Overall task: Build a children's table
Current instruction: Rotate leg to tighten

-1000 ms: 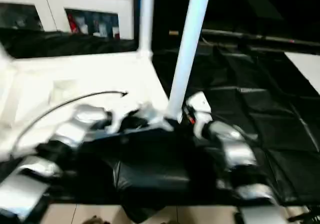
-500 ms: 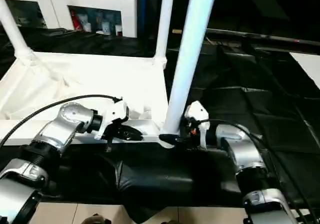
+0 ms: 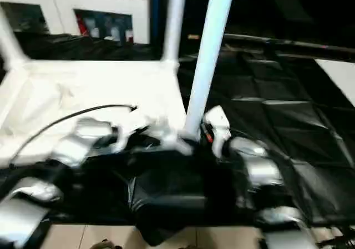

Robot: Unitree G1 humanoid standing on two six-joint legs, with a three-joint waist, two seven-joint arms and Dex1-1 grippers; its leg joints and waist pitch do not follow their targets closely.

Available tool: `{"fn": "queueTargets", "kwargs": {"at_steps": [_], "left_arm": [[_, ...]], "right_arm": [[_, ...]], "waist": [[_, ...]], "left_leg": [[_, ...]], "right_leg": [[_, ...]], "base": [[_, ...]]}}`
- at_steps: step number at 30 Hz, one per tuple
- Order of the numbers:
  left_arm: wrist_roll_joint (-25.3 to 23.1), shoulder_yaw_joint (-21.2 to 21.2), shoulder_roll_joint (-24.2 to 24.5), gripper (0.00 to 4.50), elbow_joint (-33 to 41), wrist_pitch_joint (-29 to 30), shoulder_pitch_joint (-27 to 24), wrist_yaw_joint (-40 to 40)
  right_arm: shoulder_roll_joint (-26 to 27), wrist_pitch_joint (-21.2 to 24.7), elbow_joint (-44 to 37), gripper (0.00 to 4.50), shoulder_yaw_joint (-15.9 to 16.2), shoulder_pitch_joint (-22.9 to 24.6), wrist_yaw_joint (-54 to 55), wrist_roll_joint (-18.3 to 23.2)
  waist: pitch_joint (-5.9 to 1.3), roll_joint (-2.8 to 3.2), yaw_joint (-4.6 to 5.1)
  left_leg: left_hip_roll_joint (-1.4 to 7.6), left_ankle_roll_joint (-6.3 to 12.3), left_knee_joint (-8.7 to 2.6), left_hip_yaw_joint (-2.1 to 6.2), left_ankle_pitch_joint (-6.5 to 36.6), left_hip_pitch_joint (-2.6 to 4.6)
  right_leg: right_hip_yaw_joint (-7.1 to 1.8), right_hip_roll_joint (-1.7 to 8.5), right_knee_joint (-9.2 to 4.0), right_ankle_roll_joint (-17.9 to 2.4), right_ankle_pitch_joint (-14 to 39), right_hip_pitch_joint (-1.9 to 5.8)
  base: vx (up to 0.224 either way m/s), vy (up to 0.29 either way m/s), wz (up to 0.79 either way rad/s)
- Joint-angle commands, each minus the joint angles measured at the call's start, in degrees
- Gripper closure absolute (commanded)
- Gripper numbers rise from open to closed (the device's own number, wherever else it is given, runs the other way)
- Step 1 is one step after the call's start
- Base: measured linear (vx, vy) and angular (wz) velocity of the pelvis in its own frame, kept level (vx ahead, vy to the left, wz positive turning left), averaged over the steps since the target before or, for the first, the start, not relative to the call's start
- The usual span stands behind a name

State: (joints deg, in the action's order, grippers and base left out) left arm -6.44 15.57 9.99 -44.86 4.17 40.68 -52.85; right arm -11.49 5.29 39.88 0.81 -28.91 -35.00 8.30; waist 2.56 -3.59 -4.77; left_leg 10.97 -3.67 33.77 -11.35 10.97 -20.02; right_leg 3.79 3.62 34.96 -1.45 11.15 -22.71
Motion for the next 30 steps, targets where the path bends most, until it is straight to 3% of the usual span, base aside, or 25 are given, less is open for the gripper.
{"fn": "queueTargets", "kwargs": {"at_steps": [1, 2, 5, 6, 8, 12, 16, 17, 18, 20, 25, 30], "left_arm": [[1.17, 0.13, -5.08, 4.5, -2.51, 0.33, 0.38, 3.94], [0.94, 0.42, -6.42, 4.5, -3.47, 0.11, 0.68, 4.86], [0.54, 0.63, -9.76, 4.5, -5.99, -0.76, 1.75, 6.91], [0.51, 0.66, -10.52, 4.5, -6.37, -0.94, 2.26, 7.04], [0.52, 0.57, -10.37, 4.5, -6.21, -1.1, 2.73, 6.5], [0.8, 0.37, -8.64, 4.5, -5.47, -1.59, 2.77, 4.78], [2.65, 1.74, -3.1, 4.5, -0.55, -1.78, 0.16, -8.91], [2.97, 1.83, -2.16, 4.5, 0.2, -2.0, -0.21, -10.74], [3.07, 1.91, -1.09, 4.5, 0.71, -2.06, -0.5, -12.1], [3.21, 2.05, 0.57, 4.5, 1.39, -2.11, -0.92, -14.16], [5.6, 1.82, 6.26, 4.5, 5.51, -1.59, -3.06, -23.05], [6.11, 0.28, 8.21, 4.5, 6.42, -1.56, -3.71, -24.17]], "right_arm": [[2.88, 2.67, 4.16, 1.77, 0.62, -0.25, 8.85, -3.12], [4.1, 2.51, 4.64, 1.77, 0.83, -0.7, 10.9, -3.66], [7.35, 1.64, 5.38, 1.77, 2.06, -1.76, 14.21, -5.14], [8.4, 0.92, 5.07, 1.42, 2.98, -2.0, 13.5, -5.57], [8.83, -0.35, 4.87, 1.04, 3.77, -2.38, 11.11, -5.46], [7.4, -2.2, 4.65, 0.84, 4.07, -2.83, 7.59, -4.87], [0.47, -4.21, 0.75, 0.84, 5.45, -1.34, -6.85, -2.9], [-0.9, -4.99, 0.45, 0.84, 5.88, -1.14, -9.22, -2.98], [-2.22, -5.46, -0.07, 0.84, 6.14, -0.83, -11.85, -2.7], [-3.95, -5.8, -0.75, 0.84, 6.18, -0.44, -15.62, -2.41], [-8.77, -6.22, -1.52, 0.84, 6.55, 0.17, -24.23, -1.88], [-9.92, -6.77, -1.18, 0.84, 6.51, -0.02, -26.55, -1.47]], "waist": [[-2.77, 0.46, 0.13], [-2.76, 0.71, 0.3], [-2.94, 0.29, 0.25], [-2.93, 0.7, 0.11], [-2.97, 0.54, 0.03], [-2.99, 0.81, 0.04], [-3.11, 0.61, -0.18], [-3.05, 0.68, -0.21], [-3.1, 0.5, -0.34], [-3.1, 0.7, -0.42], [-3.16, 0.98, -0.52], [-2.97, 0.98, -0.56]], "left_leg": [[2.81, 0.16, -4.45, 1.73, 13.81, 0.55], [2.81, 0.16, -4.47, 1.62, 13.75, 0.64], [2.46, 0.27, -4.29, 1.51, 12.81, 0.52], [2.43, 0.85, -4.29, 1.5, 12.37, 0.43], [2.39, 1.51, -4.23, 1.48, 12.21, 0.26], [2.62, 1.83, -4.4, 1.53, 12.69, 0.33], [2.68, 3.41, -4.21, 1.49, 11.89, -0.14], [2.75, 3.95, -4.13, 1.31, 11.68, 0.1], [2.74, 4.21, -4.09, 1.3, 11.2, 0.03], [2.74, 4.34, -4.11, 1.28, 10.21, -0.07], [3.15, 4.23, -4.05, 1.12, 8.4, -0.04], [3.03, 4.04, -3.94, 1.01, 8.39, 0.01]], "right_leg": [[-3.2, 5.37, -5.44, -8.1, 20.57, 1.84], [-3.29, 5.27, -5.47, -8.48, 19.46, 1.54], [-3.22, 5.2, -5.29, -8.58, 17.59, 2.09], [-3.23, 5.25, -5.37, -8.56, 17.24, 2.15], [-3.19, 5.3, -5.42, -8.26, 17.55, 2.26], [-3.1, 5.19, -5.41, -8.54, 17.17, 2.2], [-3.15, 5.39, -5.06, -9.56, 14.42, 2.82], [-3.22, 5.37, -5.1, -9.97, 13.61, 2.48], [-3.16, 5.44, -5.02, -10.21, 13.44, 2.66], [-3.15, 5.38, -4.84, -10.34, 13.03, 2.64], [-2.99, 5.07, -3.98, -12.84, 7.99, 2.78], [-3.0, 5.13, -4.03, -13.41, 8.28, 2.74]], "base": [[0.0, 0.0, 0.0], [0.0, 0.0, 0.0], [0.0, 0.0, 0.0], [0.0, 0.0, 0.0], [0.0, 0.0, 0.0], [0.0, 0.0, 0.0], [0.0, 0.0, 0.0], [0.0, 0.0, 0.0], [0.0, 0.0, 0.0], [0.0, 0.0, 0.0], [0.0, 0.0, 0.0], [0.0, 0.0, 0.0]]}}
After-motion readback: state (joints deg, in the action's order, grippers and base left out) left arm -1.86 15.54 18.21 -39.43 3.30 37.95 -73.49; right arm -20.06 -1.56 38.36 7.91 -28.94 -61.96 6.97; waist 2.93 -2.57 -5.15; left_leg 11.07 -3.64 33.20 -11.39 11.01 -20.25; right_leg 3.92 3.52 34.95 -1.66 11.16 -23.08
